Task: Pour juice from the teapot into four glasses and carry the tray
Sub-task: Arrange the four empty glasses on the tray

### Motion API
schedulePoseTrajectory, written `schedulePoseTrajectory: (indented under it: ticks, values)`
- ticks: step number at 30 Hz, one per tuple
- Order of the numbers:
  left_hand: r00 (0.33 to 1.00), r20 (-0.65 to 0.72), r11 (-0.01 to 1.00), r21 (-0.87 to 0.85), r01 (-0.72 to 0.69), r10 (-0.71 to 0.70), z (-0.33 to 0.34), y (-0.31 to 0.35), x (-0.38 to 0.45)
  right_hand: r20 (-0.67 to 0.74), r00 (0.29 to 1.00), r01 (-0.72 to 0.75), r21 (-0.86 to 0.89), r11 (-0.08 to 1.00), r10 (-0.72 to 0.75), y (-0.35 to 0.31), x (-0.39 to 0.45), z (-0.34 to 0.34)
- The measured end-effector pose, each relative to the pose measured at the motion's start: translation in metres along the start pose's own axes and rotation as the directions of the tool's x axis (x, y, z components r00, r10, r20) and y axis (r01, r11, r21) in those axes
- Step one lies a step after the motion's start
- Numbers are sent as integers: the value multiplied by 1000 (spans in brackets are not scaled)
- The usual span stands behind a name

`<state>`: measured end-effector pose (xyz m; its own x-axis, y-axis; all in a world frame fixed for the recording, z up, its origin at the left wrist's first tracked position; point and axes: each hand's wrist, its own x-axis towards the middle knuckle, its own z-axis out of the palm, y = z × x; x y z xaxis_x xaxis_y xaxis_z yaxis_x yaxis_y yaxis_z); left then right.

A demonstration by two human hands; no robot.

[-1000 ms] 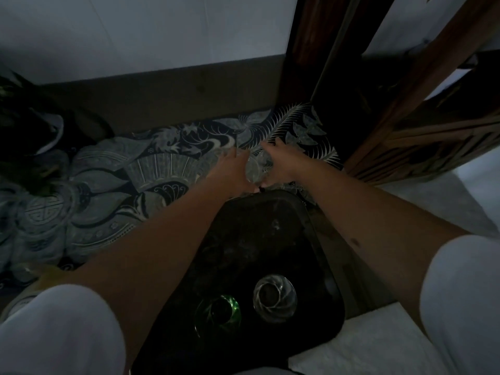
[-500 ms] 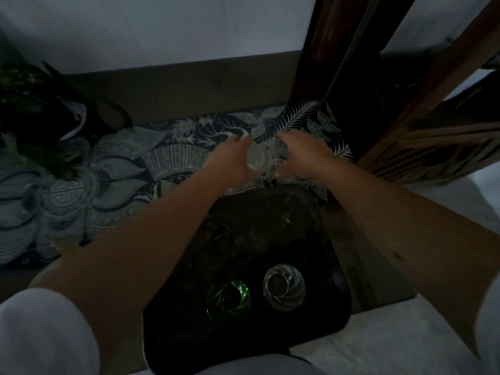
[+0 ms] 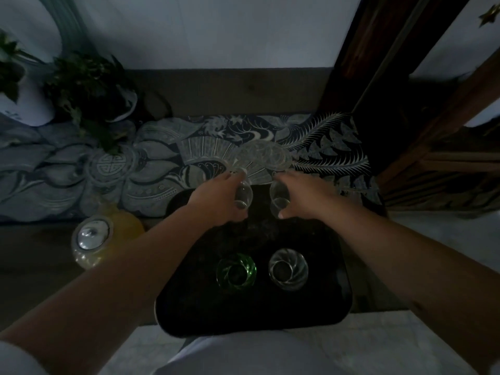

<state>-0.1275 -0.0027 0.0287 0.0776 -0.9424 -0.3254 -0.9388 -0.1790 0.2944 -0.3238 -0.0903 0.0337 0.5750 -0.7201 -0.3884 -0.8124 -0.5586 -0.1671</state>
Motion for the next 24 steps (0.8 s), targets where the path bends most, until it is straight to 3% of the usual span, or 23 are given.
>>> schedulePoseTrajectory:
  ticks: [13,24]
  values:
    - [994,64,996,-32,86,-84,41,-10,-13,77,997,-27,6,1000,27,-5,-4,42]
    - [994,3,989,-96,113,-113,57,-12,-13,68,993,-94,26,995,92,-12,-6,42]
